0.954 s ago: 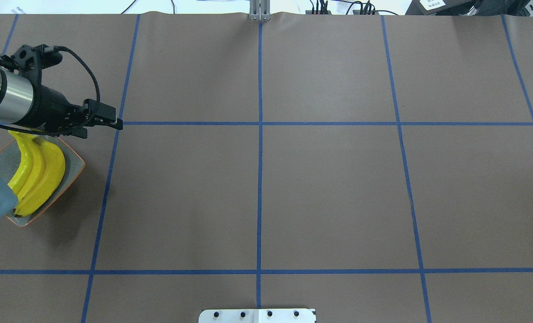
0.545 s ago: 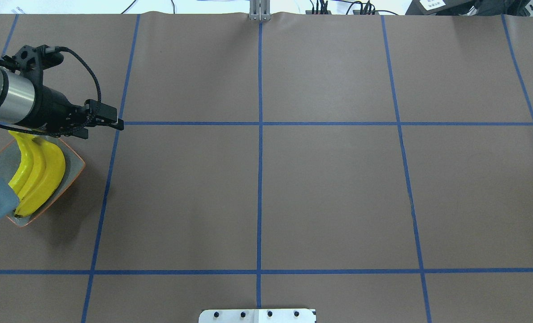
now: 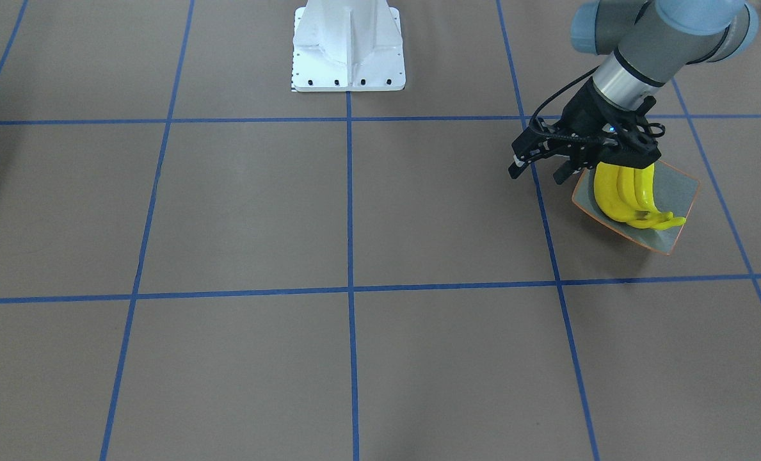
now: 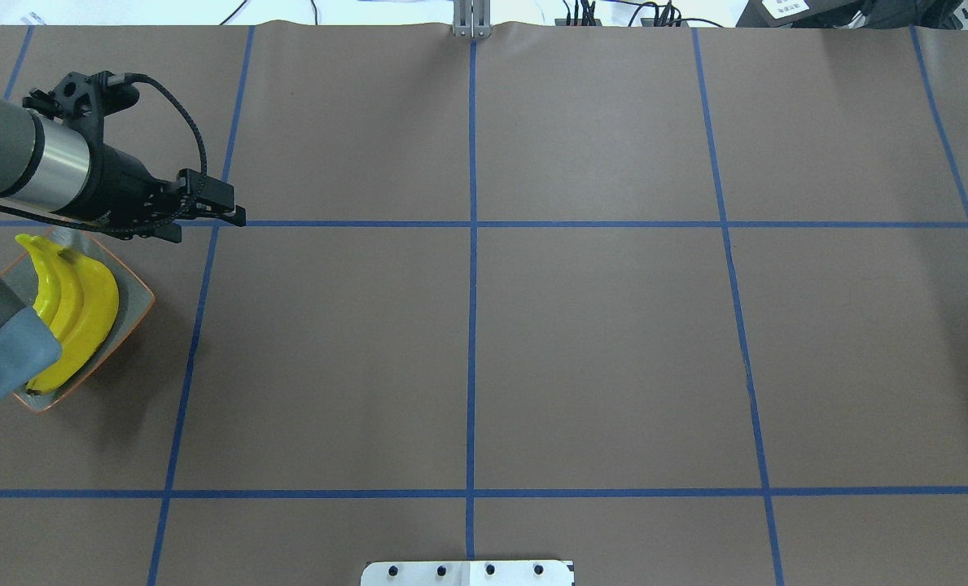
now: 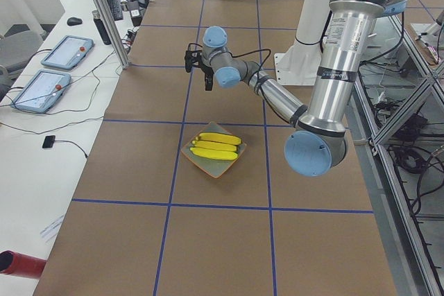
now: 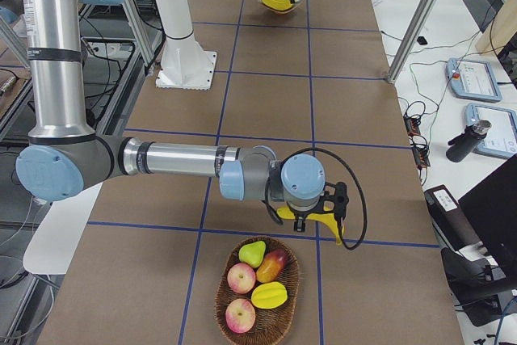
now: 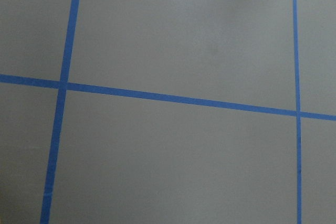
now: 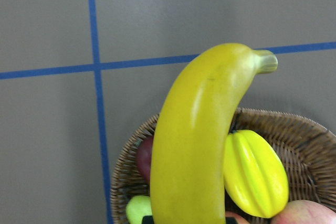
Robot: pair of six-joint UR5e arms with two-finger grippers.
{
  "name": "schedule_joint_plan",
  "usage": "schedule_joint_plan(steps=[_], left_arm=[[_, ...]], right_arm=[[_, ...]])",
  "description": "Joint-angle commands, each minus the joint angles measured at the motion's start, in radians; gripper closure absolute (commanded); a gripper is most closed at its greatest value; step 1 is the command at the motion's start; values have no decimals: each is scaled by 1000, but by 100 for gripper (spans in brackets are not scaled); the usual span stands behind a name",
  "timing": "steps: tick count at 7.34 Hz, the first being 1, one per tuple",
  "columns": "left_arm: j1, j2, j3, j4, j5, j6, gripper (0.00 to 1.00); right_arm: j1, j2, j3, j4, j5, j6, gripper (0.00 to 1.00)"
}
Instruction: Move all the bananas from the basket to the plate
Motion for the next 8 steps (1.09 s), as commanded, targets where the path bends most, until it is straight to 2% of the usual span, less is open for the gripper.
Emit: schedule_joint_plan(steps=[1,2,3,4,6,7,8], left_arm=[[0,-106,94,-10,-1,-103,0],[0,-132,115,-10,-1,-130,0],[0,-132,119,-12,-1,-130,0],[2,-136,126,-12,-1,-131,0],[2,-187,145,-24,-1,-202,0],[3,-217,161,-71,-1,-266,0],[5,-246,209,-184,-1,-348,0]], right_arm=[[-126,124,6,89,67,132,100],[-193,180,6,176,56,285,100],[-256,240,3,273,4,432,100],[-333,297,14,361,-93,613,100],[-492,358,15,600,-232,986,100],[-575,386,21,675,-308,1120,100],[-647,403,40,723,-350,1189,100]])
